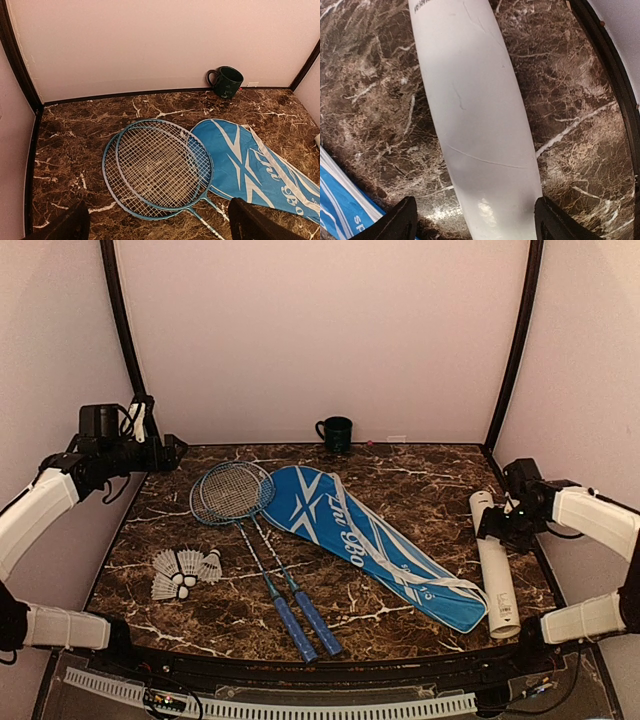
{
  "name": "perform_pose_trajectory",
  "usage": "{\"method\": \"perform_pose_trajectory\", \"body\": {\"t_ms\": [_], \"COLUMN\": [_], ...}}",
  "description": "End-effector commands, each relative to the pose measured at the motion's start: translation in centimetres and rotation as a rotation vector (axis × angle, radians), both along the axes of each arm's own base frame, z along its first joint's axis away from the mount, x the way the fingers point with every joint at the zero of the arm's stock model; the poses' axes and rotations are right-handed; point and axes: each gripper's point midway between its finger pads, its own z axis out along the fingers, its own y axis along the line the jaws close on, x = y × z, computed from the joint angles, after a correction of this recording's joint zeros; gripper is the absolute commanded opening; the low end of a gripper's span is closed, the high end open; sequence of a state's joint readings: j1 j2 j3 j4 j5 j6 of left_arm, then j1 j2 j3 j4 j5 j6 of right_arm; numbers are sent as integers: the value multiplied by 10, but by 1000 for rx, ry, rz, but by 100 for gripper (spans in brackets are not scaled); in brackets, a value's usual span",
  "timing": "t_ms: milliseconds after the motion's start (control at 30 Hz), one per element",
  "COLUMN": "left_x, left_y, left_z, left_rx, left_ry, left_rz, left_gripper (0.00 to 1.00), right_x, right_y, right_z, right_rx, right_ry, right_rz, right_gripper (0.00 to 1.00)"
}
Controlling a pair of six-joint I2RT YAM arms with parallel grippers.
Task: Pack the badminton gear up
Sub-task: Pick up the shuttle tube from the center of the board.
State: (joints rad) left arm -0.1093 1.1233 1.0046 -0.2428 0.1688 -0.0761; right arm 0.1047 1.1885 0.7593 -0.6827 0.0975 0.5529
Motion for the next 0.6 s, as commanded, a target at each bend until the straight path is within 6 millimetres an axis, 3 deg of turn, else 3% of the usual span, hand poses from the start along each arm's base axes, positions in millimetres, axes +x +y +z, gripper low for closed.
{"method": "perform_pose_trajectory", "body": {"t_ms": [0, 167, 400, 567], "left_x": [-7, -6, -5, -4], "left_y": [6, 4, 3, 3], "left_z": [10, 9, 4, 2], "left_rx": [31, 26, 22, 25], "left_ry": [-39, -33, -18, -14], "left_rz": [12, 3, 2, 5], "left_gripper": [99, 99, 99, 99], "right_x": [5, 8, 7, 5], "right_y": [0, 3, 0, -7], "right_z": [-12, -20, -38, -45], "right_rx": [-27, -55, -127, -163], "right_ry": [6, 16, 55, 70], "right_rz": [-25, -5, 4, -5], "right_gripper": [81, 84, 79, 83]}}
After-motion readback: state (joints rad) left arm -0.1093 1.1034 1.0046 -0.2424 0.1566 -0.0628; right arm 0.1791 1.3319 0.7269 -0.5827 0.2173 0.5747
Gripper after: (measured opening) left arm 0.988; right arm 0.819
